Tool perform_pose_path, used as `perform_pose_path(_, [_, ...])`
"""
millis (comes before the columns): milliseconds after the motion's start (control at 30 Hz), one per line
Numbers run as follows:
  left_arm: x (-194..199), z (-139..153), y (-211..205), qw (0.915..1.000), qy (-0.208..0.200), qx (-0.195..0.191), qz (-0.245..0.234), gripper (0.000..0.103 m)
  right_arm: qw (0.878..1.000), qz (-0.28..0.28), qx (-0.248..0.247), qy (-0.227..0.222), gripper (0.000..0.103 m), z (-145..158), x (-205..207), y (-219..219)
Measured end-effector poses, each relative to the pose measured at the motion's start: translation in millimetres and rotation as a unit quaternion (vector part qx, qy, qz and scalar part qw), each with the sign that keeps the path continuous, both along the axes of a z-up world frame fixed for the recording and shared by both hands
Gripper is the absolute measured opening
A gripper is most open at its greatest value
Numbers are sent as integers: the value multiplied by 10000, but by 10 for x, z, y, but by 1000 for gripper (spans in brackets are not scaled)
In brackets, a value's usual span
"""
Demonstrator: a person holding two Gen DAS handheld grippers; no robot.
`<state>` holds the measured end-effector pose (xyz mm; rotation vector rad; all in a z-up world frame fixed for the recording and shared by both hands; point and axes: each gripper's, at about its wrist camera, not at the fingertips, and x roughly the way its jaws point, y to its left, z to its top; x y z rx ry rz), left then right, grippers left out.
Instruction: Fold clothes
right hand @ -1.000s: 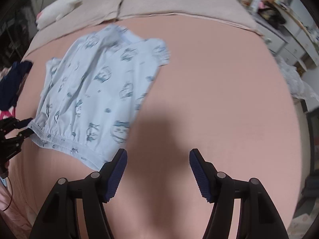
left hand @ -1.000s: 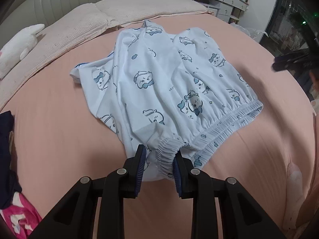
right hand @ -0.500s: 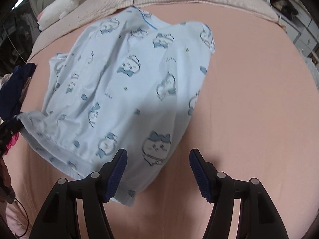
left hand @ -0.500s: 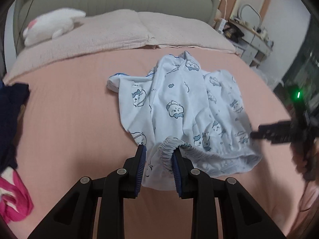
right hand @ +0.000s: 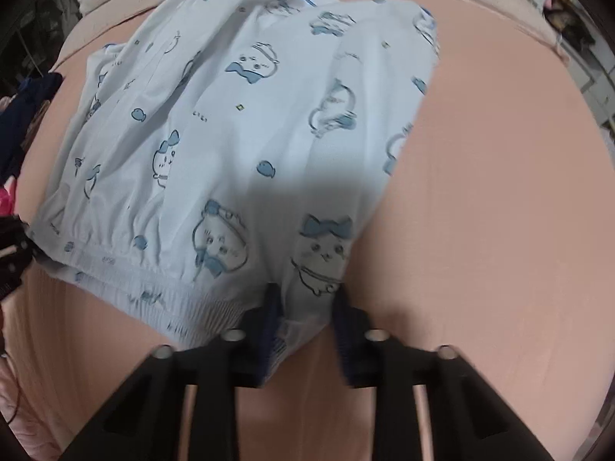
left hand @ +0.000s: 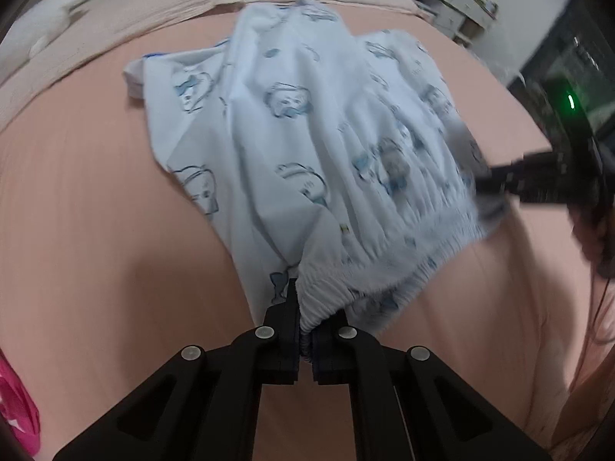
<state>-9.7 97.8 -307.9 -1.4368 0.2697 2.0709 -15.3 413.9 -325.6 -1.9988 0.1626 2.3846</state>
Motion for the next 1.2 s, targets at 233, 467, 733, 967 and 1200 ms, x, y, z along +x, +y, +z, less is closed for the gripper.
perform_pose_path(233, [473, 53, -209, 9998, -63, -33, -203, 7, 9976, -536, -38, -442, 7, 22, 494, 474])
perform_pose_path(467, [426, 442, -324, 9991, 230, 332, -147, 56, 9976, 425, -427, 343, 17, 322, 255, -73])
perform_pose_path(733, [367, 297, -246, 9991, 270, -42, -313, 56, 9916, 1250, -7, 347, 21, 75, 65, -810])
perform_pose_path(967, [284, 44, -89, 9976, 421, -541, 104, 8, 9896, 1385, 262, 283, 21, 103, 182, -906])
perform_pose_path(1200, [278, 118, -84, 9979, 505, -374, 132, 7, 9960, 764, 183, 430, 20, 62, 27, -860])
